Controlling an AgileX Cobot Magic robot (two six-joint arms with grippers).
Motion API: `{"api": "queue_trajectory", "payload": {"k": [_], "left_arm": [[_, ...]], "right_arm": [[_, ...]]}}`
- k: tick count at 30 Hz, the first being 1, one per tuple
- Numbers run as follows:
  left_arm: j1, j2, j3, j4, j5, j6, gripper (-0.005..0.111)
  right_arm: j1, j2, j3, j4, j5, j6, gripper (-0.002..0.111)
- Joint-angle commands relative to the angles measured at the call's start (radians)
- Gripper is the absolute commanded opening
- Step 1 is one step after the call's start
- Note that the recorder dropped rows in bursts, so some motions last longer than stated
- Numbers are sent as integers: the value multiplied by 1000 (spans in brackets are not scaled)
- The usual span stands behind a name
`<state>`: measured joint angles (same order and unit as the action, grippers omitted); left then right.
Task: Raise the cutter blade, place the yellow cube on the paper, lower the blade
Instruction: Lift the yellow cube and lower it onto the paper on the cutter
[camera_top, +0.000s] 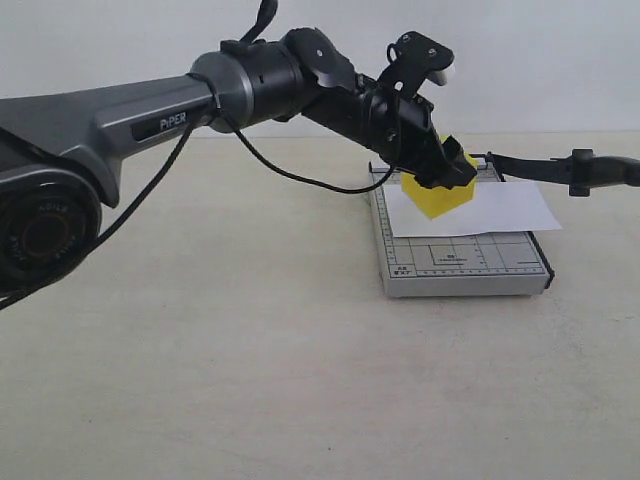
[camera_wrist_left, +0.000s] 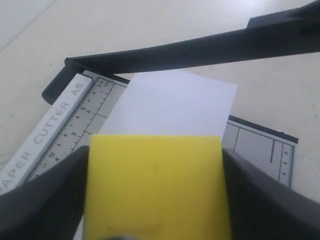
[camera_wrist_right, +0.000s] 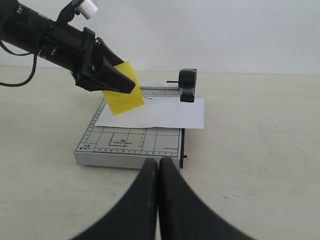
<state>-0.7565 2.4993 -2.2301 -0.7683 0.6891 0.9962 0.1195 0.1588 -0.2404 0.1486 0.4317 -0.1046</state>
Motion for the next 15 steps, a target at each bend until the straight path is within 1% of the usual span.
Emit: {"api": "queue_trajectory", "payload": {"k": [1,8,15], "left_arm": [[1,21,-39,32,46,9,4],[1,45,-39,32,26,51,4],[1,55,-39,21,9,51,4]], "right_arm": [[3,-6,-3,2,2,-7,0],[3,-6,-3,2,2,-7,0],[3,-6,-3,2,2,-7,0]]}}
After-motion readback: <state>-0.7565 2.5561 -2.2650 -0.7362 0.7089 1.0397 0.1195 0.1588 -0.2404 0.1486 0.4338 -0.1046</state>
